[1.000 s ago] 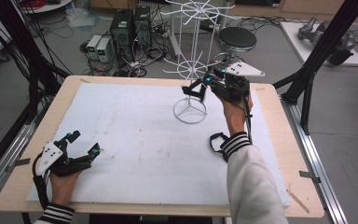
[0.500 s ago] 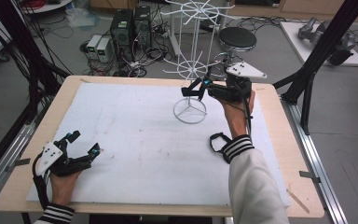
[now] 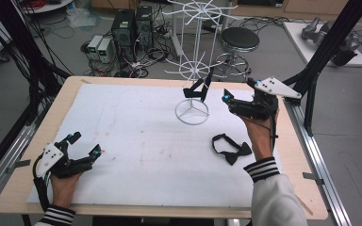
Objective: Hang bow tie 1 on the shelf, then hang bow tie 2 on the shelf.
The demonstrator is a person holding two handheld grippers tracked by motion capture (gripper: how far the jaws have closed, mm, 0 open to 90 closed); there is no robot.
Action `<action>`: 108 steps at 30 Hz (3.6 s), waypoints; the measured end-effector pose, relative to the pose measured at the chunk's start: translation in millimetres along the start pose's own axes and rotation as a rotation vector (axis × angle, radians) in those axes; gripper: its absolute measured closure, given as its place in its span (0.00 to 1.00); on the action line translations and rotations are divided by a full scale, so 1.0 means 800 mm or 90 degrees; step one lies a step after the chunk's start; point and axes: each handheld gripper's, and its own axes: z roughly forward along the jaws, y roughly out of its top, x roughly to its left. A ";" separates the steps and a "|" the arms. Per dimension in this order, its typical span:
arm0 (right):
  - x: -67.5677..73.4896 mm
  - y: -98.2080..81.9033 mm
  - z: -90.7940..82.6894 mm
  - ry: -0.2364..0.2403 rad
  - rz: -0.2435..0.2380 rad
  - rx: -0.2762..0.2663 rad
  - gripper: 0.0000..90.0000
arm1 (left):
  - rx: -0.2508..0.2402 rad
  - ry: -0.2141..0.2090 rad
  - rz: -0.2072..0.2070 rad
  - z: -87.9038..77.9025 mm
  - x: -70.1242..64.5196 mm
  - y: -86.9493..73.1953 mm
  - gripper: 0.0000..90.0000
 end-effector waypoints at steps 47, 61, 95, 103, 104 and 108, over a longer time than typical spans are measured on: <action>0.012 -0.128 -0.095 -0.012 0.018 0.027 0.13 | 0.002 -0.001 -0.003 0.000 0.001 0.000 0.12; 0.006 -0.125 -0.093 -0.003 0.008 0.040 0.13 | 0.002 -0.001 -0.004 0.000 0.001 0.000 0.12; -0.043 -0.124 -0.042 0.165 -0.082 0.231 0.13 | 0.002 0.000 -0.003 0.000 0.001 0.000 0.12; -0.046 -0.131 -0.029 0.207 -0.127 0.306 0.13 | 0.003 0.000 -0.001 0.000 0.000 0.000 0.12; -0.047 -0.131 -0.027 0.211 -0.131 0.311 0.13 | 0.002 0.000 -0.003 0.000 0.000 0.000 0.12; -0.050 -0.132 -0.022 0.221 -0.132 0.326 0.13 | 0.003 -0.001 -0.001 0.000 0.000 0.000 0.12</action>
